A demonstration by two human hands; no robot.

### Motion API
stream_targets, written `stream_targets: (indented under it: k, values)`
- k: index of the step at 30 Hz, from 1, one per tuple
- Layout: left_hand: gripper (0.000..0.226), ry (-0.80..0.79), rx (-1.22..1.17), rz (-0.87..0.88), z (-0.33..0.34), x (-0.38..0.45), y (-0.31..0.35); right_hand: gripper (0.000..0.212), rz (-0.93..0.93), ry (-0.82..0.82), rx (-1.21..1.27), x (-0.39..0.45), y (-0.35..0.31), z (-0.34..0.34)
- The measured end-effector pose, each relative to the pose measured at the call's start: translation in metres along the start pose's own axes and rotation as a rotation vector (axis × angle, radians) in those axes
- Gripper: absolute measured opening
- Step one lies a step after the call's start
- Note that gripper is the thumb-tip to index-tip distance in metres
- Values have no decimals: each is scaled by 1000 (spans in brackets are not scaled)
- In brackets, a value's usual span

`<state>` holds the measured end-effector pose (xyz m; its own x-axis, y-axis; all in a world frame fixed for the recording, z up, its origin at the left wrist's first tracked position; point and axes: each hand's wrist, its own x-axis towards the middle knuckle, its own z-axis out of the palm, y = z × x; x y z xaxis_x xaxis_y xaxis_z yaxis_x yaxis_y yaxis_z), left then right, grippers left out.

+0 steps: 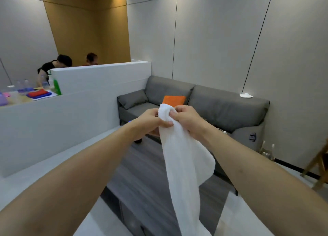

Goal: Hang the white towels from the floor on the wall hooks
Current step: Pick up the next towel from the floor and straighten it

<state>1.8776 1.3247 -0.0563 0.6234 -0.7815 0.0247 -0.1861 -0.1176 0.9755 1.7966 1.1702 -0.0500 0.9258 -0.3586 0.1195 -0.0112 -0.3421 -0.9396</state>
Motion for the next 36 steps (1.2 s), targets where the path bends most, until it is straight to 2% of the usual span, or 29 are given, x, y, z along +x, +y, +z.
stream_targets:
  k: [4, 8, 11, 14, 18, 21, 26, 30, 36]
  values:
    - [47, 120, -10, -3, -19, 25, 2, 15, -11, -107, -110, 41, 5, -7]
    - [28, 232, 161, -22, -31, 41, 5, 29, -108, -261, -218, 74, 18, -17]
    - [22, 373, 294, -38, -32, 50, 7, 39, -184, -457, -390, 90, 22, -32]
    - [21, 518, 389, -79, -33, 53, 6, 29, -225, -549, -574, 108, 34, -49]
    - [31, 676, 450, -207, -44, 40, 6, 21, -251, -518, -681, 134, 52, -73]
    - [38, 729, 481, -293, -52, 20, 7, 27, -268, -502, -738, 156, 59, -86]
    - [28, 781, 518, -379, -63, -4, 17, 31, -352, -399, -690, 198, 50, -89]
    - [26, 807, 557, -414, -87, -3, 23, 27, -396, -310, -670, 234, 39, -69]
    - [21, 918, 833, -503, -158, 18, 2, 18, -421, -227, -803, 288, 25, -12]
